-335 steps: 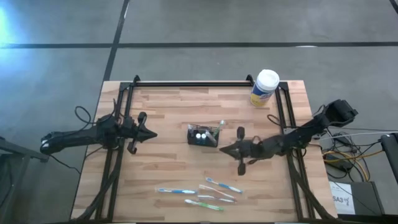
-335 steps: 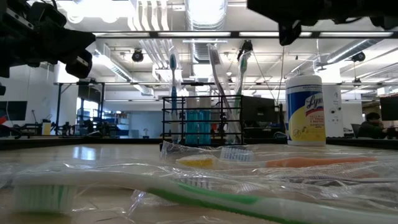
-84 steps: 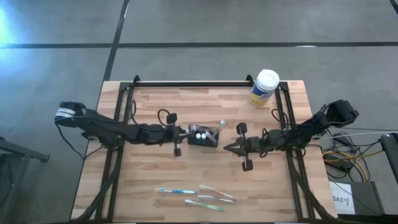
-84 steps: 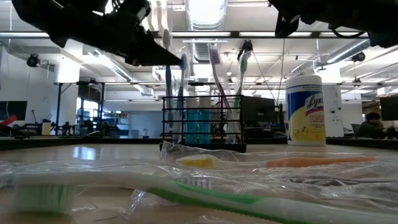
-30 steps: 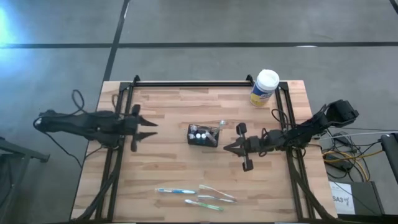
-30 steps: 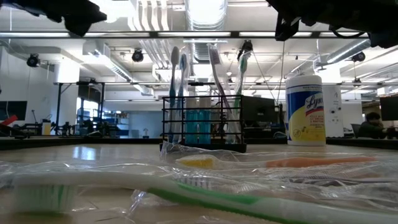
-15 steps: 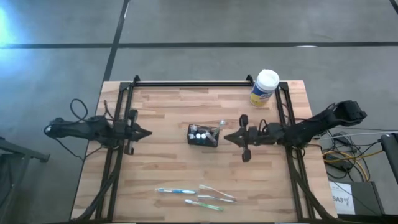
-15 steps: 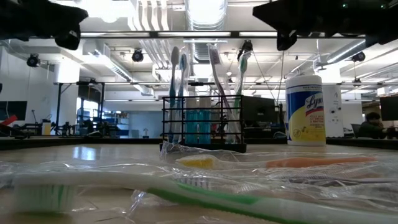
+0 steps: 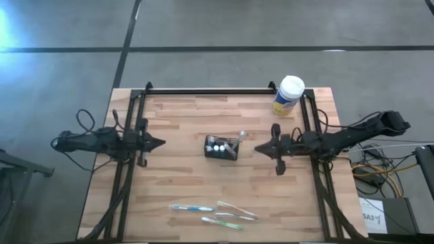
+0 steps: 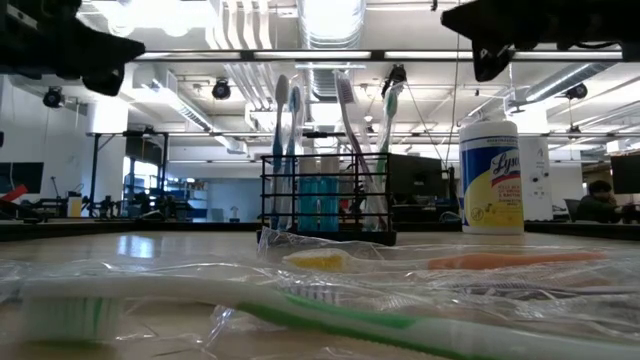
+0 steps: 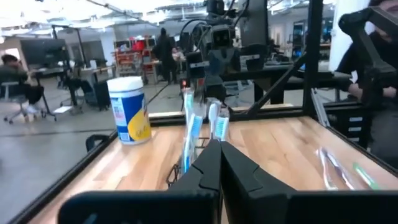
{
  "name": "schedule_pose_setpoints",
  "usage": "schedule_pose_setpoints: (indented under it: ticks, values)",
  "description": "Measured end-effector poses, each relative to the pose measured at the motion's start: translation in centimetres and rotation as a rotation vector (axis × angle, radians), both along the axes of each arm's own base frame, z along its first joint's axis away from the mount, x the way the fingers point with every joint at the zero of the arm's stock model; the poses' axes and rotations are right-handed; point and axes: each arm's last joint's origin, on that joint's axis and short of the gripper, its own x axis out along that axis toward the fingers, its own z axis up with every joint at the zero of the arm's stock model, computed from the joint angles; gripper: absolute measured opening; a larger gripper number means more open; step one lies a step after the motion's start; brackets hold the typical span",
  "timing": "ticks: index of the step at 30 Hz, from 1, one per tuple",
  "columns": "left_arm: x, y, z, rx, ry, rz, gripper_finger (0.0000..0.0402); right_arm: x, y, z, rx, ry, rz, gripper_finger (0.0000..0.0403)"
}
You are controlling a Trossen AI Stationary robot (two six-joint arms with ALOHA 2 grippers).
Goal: Pick & Place toothbrushing station
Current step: Put the orange toothbrush into the wire organizer
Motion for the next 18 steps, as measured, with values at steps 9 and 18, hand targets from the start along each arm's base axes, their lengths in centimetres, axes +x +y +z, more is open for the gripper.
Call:
schedule_pose_setpoints:
  ticks: [9, 18]
  values:
    - [0.5, 0.1, -2.1, -0.034, 0.054, 0.061, 0.0009, 1.2, 1.2, 0.5, 0.052, 0.234, -0.128, 0.0011]
    - [0.7, 0.2, -3.3, -0.064, 0.095, 0.096, 0.0008, 5.1, 6.1, 2.5, 0.040, 0.637, -0.087, 0.0011]
